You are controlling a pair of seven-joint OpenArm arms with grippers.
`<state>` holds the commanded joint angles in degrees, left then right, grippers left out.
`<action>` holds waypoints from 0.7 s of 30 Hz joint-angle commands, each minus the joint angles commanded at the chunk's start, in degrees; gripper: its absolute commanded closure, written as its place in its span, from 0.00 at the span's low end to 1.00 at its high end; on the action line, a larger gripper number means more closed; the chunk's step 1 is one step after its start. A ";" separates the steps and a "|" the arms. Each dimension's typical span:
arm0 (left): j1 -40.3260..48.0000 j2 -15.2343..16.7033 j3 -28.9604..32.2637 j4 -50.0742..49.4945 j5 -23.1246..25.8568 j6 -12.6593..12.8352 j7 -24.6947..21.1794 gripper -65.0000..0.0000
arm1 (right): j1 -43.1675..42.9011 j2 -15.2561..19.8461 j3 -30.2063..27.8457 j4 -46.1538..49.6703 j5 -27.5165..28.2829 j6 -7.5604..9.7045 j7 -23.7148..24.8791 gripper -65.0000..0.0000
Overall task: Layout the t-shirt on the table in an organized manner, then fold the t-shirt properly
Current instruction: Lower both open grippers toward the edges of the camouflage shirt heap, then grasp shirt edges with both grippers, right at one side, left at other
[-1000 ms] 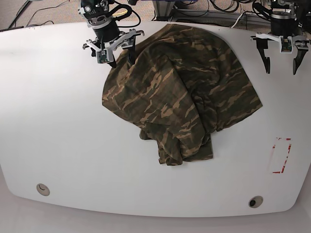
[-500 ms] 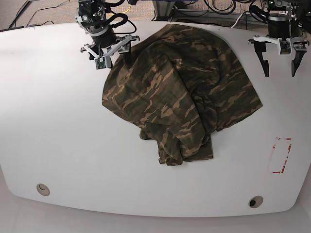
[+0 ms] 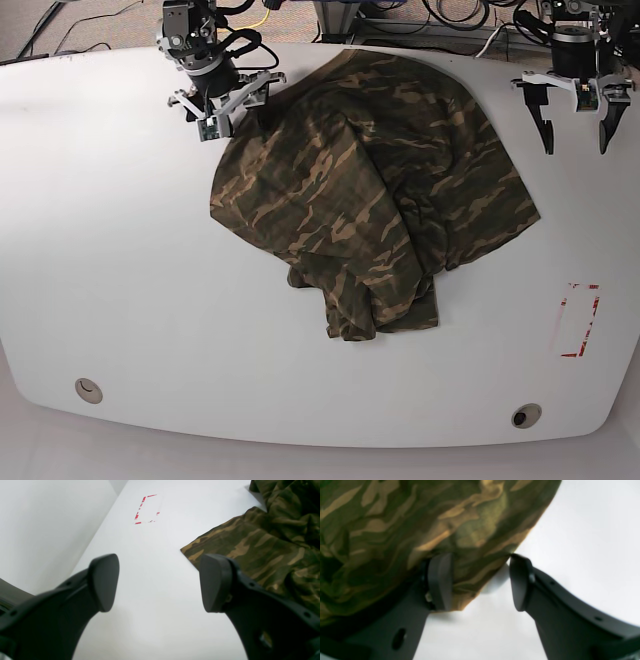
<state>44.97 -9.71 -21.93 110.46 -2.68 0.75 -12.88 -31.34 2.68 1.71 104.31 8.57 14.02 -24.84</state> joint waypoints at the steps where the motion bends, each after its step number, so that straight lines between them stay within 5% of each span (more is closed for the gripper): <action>1: -0.62 0.09 0.00 0.00 0.00 0.00 0.00 0.27 | 0.00 -0.18 -0.09 -0.26 -0.09 0.00 0.00 0.47; 8: -1.67 0.00 0.00 0.00 0.00 0.00 2.64 0.27 | 0.79 -0.26 -0.09 -1.49 -0.09 0.00 0.00 0.51; 14: -3.87 0.00 0.00 0.00 -0.18 0.00 3.69 0.27 | 1.23 -0.26 -0.09 -1.76 -0.09 0.09 0.00 1.00; 21: -4.22 0.00 0.00 0.00 -0.18 0.00 3.96 0.27 | 1.41 0.18 0.00 1.05 -0.35 0.09 0.00 1.00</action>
<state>40.75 -9.71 -21.93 110.46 -2.86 0.75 -8.92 -29.93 2.86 1.71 105.36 8.22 14.11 -24.84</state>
